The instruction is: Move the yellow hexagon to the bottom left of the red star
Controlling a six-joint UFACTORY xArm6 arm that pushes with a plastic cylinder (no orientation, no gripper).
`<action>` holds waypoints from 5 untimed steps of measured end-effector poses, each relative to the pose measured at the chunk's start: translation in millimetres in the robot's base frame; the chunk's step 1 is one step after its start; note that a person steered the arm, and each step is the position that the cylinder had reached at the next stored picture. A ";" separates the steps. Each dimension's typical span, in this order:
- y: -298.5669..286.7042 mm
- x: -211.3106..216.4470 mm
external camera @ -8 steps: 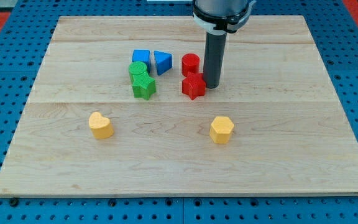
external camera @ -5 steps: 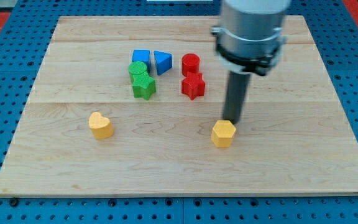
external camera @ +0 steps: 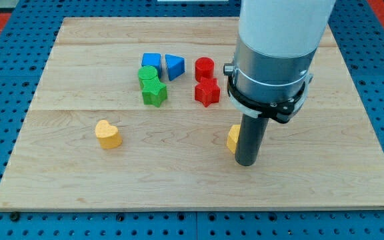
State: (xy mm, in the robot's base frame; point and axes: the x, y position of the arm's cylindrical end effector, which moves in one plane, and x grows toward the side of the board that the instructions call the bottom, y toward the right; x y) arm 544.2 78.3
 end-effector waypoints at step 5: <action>-29.1 -16.1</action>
State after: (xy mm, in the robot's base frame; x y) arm 528.1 49.2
